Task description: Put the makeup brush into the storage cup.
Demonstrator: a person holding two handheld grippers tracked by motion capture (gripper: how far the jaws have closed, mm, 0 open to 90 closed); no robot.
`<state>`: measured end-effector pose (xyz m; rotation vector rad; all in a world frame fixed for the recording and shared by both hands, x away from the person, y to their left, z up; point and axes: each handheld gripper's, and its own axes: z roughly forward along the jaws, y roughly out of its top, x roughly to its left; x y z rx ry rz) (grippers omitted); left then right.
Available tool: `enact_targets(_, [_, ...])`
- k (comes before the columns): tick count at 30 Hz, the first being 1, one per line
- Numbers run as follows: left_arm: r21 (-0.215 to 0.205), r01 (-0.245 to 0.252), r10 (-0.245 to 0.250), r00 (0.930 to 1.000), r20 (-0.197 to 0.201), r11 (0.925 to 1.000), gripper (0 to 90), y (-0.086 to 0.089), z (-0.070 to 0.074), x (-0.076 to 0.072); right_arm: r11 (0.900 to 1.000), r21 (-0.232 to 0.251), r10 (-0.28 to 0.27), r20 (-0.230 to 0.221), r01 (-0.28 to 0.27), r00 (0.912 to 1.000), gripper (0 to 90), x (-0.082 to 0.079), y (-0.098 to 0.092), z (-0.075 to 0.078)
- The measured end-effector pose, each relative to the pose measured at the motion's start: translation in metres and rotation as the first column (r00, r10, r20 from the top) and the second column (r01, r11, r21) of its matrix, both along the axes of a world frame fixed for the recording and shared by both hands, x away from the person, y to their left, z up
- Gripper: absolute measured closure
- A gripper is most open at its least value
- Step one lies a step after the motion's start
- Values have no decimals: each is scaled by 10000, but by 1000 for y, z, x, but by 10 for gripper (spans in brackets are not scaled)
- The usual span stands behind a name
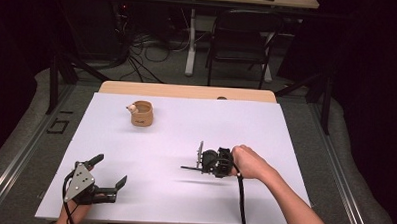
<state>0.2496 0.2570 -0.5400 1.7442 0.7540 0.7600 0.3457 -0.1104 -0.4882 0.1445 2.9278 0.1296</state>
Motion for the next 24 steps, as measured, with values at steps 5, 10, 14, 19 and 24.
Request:
enact_targets(5, [0,8,-8,10000,-94,10000,0,-1,0,1,9999,26,120,11,-120,9999,839,0,7,1])
enact_targets(10, [102,82,-81,9999,-148,9999,0,-2,1,2,9994,-1,332,73,-332,9994,839,-1,12,0])
enact_targets(14, [148,165,-160,9993,-341,9998,0,-4,1,4,9987,6,516,164,-516,9985,840,-1,15,0])
enact_targets(19, [264,371,-356,9979,-532,9990,0,-8,3,7,9984,18,560,166,-561,9983,839,-2,18,0])
enact_targets(24, [907,595,-533,9962,-693,9941,0,-14,9,12,9978,-91,660,156,-659,9977,840,-3,21,-1])
